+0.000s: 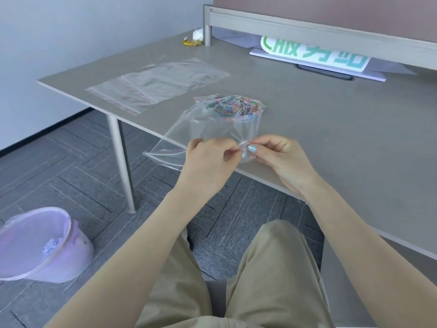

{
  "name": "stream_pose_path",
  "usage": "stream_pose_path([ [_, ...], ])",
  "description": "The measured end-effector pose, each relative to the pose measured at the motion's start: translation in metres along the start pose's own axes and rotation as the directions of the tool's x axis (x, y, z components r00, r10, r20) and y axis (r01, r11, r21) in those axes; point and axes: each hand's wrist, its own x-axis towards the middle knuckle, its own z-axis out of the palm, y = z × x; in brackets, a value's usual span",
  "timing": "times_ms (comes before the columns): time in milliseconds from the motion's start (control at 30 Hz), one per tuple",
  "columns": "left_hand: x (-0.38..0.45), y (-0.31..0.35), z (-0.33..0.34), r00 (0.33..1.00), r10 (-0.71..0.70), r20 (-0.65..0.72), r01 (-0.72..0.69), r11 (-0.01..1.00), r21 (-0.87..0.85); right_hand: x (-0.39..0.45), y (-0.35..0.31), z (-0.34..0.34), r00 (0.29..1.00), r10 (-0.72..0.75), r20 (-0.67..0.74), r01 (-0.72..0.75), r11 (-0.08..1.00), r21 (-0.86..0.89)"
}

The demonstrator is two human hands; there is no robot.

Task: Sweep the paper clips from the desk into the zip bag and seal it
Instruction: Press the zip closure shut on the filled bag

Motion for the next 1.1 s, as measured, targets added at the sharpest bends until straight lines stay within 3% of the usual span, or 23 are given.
stream_pose_path([
  [333, 0.003, 0.005, 0.006, 0.999, -0.047, -0.011, 0.047, 0.998, -0.053, -0.003, 0.004, -0.001, 0.997, -0.066, -0.046, 0.059, 0.99, -0.129],
  [633, 0.003, 0.005, 0.013, 0.998, 0.016, -0.057, -0.014, 1.0, 0.023, -0.005, 0.003, 0.0, 0.994, -0.089, -0.066, 0.074, 0.975, -0.208],
  [967, 0.009, 0.009, 0.006, 0.999, 0.002, -0.045, -0.001, 1.0, 0.015, -0.006, 0.002, 0.002, 0.988, -0.066, -0.143, 0.043, 0.987, -0.157],
  [1100, 0.009, 0.009, 0.007, 0.999, -0.023, -0.028, 0.021, 0.996, -0.09, -0.007, 0.001, 0.002, 0.988, -0.053, -0.143, 0.031, 0.988, -0.151],
])
